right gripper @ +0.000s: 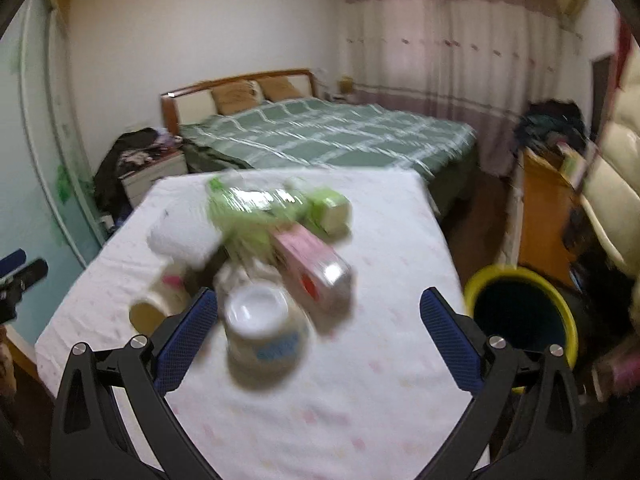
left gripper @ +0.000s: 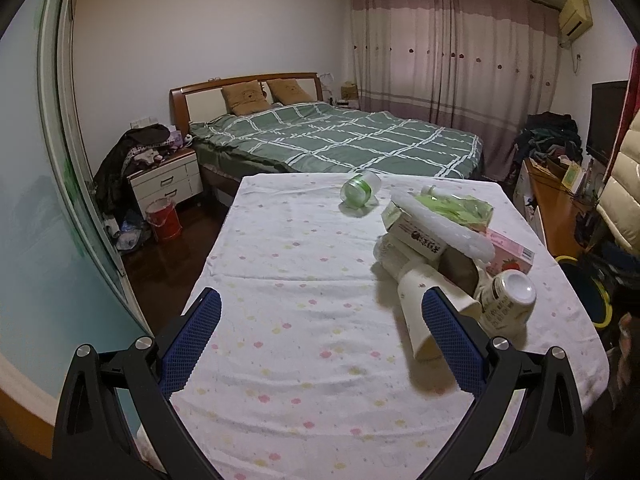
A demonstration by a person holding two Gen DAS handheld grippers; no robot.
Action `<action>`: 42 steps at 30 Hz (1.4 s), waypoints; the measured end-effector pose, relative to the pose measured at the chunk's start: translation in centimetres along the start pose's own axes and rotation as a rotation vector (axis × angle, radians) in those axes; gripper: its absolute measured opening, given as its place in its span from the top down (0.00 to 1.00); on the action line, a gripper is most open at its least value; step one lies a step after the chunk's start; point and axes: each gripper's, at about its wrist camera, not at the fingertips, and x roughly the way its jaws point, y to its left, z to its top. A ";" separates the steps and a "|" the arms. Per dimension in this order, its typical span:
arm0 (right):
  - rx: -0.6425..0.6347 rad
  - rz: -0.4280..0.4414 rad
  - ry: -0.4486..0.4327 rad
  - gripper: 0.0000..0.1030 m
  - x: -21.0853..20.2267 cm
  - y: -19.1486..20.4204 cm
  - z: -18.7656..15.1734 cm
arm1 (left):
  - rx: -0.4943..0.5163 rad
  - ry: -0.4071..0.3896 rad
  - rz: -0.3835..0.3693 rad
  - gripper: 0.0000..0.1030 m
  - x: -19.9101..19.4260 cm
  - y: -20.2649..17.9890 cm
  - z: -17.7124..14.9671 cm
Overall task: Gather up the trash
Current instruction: 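Reach into the pile and grasp the green plastic bag with the right tool, then carry the green bag over the yellow-rimmed bin and open the right tool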
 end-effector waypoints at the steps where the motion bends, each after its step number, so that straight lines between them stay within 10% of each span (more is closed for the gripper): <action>1: -0.031 0.022 -0.014 0.06 0.9 0.6 0.9 | 0.000 0.000 0.003 0.04 0.2 0.0 0.1; 18: -0.333 0.067 0.120 0.25 14.0 5.6 5.3 | -0.011 0.069 -0.003 0.04 5.0 0.1 0.7; 24: -0.367 0.106 0.178 0.65 16.2 6.1 6.0 | -0.007 0.079 -0.015 0.04 5.7 -0.2 0.8; 30: -0.314 0.154 0.134 0.93 14.4 4.9 7.0 | -0.014 0.090 -0.028 0.04 6.0 -0.2 0.7; 42: -0.013 0.236 0.034 0.95 6.8 -3.1 8.9 | 0.018 0.080 -0.083 0.04 5.6 -2.4 0.7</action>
